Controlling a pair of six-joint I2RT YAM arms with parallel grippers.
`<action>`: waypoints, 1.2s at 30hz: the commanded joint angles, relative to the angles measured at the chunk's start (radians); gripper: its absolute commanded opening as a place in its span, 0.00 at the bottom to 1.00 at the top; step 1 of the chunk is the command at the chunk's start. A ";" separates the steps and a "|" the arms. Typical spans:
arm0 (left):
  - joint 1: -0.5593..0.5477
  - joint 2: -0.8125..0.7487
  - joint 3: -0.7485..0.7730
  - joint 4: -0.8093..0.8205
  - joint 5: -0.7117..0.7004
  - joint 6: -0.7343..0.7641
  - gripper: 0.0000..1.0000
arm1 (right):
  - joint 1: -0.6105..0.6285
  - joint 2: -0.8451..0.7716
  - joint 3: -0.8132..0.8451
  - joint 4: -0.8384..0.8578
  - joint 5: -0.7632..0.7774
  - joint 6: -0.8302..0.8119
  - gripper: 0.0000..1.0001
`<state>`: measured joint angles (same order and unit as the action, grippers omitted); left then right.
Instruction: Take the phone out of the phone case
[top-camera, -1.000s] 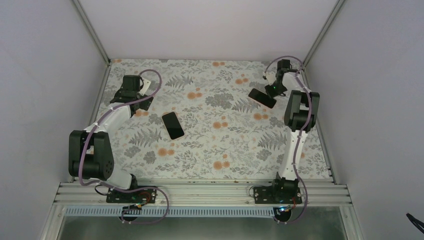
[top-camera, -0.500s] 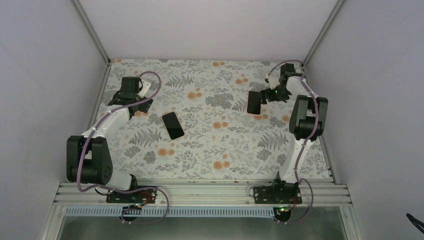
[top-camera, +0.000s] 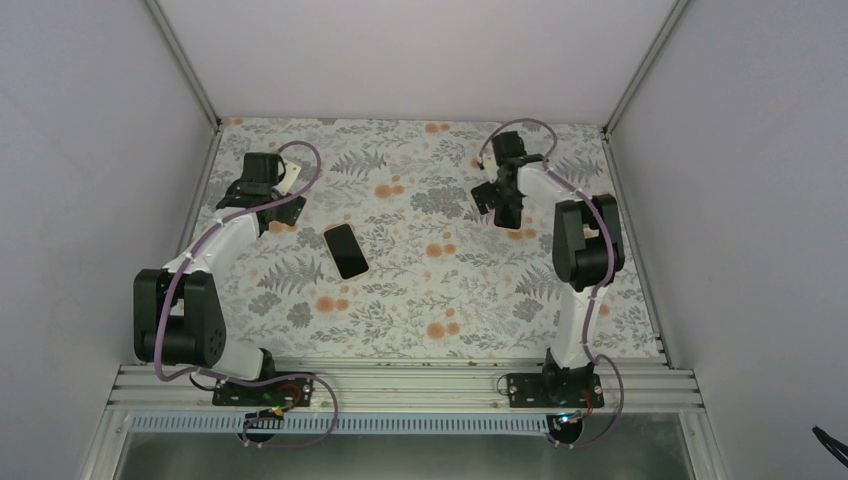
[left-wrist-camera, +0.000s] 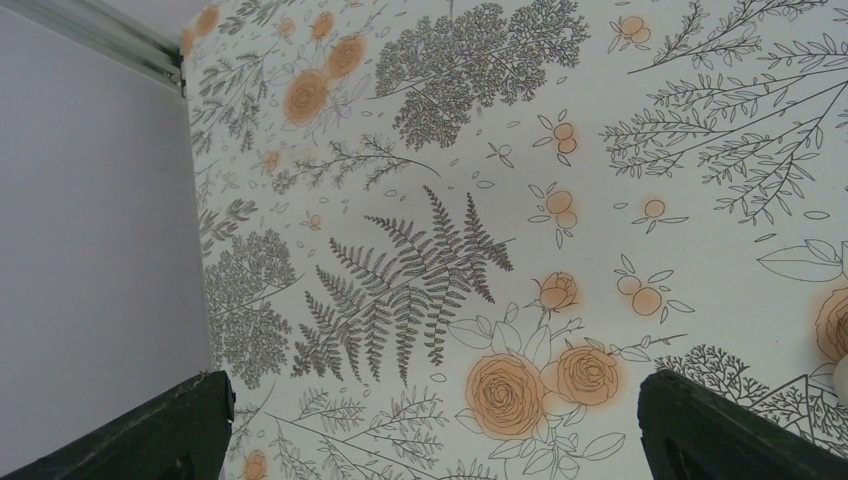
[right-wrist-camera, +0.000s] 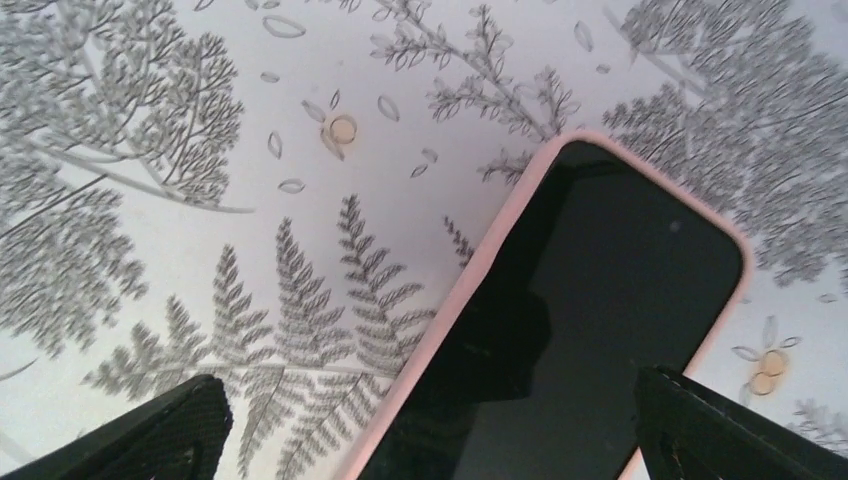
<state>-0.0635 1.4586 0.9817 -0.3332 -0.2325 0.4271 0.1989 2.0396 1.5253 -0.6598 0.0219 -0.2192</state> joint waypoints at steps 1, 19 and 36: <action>0.005 0.006 0.015 -0.016 0.008 -0.028 1.00 | 0.041 -0.034 -0.045 0.163 0.296 0.026 1.00; 0.013 -0.008 0.030 -0.073 0.063 -0.065 1.00 | -0.036 0.007 -0.138 0.074 0.168 0.016 1.00; 0.016 0.036 0.103 -0.165 0.138 -0.057 1.00 | -0.131 0.192 -0.068 -0.105 -0.072 -0.070 0.93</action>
<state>-0.0525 1.4742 1.0370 -0.4534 -0.1459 0.3626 0.0731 2.1014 1.4883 -0.6495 -0.0372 -0.2474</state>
